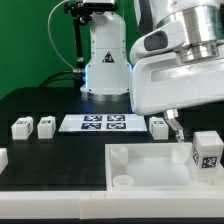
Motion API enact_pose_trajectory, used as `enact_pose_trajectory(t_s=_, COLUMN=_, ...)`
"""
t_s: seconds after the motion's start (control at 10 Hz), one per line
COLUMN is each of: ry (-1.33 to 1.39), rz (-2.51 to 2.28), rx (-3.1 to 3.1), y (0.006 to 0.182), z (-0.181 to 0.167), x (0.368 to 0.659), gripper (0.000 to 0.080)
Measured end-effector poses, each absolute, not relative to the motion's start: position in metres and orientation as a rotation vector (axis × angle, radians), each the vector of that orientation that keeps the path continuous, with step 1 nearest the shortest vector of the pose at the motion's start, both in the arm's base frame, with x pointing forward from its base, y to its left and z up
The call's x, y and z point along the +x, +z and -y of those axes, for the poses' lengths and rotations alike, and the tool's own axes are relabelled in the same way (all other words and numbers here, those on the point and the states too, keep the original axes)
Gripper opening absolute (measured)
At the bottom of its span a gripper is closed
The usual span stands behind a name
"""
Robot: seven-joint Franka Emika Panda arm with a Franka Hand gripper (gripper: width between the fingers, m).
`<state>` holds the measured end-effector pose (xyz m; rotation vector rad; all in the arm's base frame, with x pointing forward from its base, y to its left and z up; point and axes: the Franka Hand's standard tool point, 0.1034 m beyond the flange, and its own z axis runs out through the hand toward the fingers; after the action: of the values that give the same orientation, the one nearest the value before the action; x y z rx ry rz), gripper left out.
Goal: Assemble one leg
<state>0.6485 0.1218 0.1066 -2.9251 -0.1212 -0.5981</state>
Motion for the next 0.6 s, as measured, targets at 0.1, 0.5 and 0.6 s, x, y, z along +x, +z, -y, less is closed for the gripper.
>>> enact_pose_trajectory(t_s=0.1, ry=-0.511, rz=0.120, rx=-2.945, y=0.1044, z=-0.1156, x=0.6494, gripper=0.0649)
enact_pose_trajectory(t_s=0.5, ry=0.137, rz=0.153, rx=-2.965, y=0.1014, z=-0.1074, x=0.6443, gripper=0.0649)
enact_pose_trajectory(t_s=0.6, ry=0.193, rz=0.154, rx=-2.956, y=0.0996, z=-0.1084, x=0.6440, gripper=0.0649)
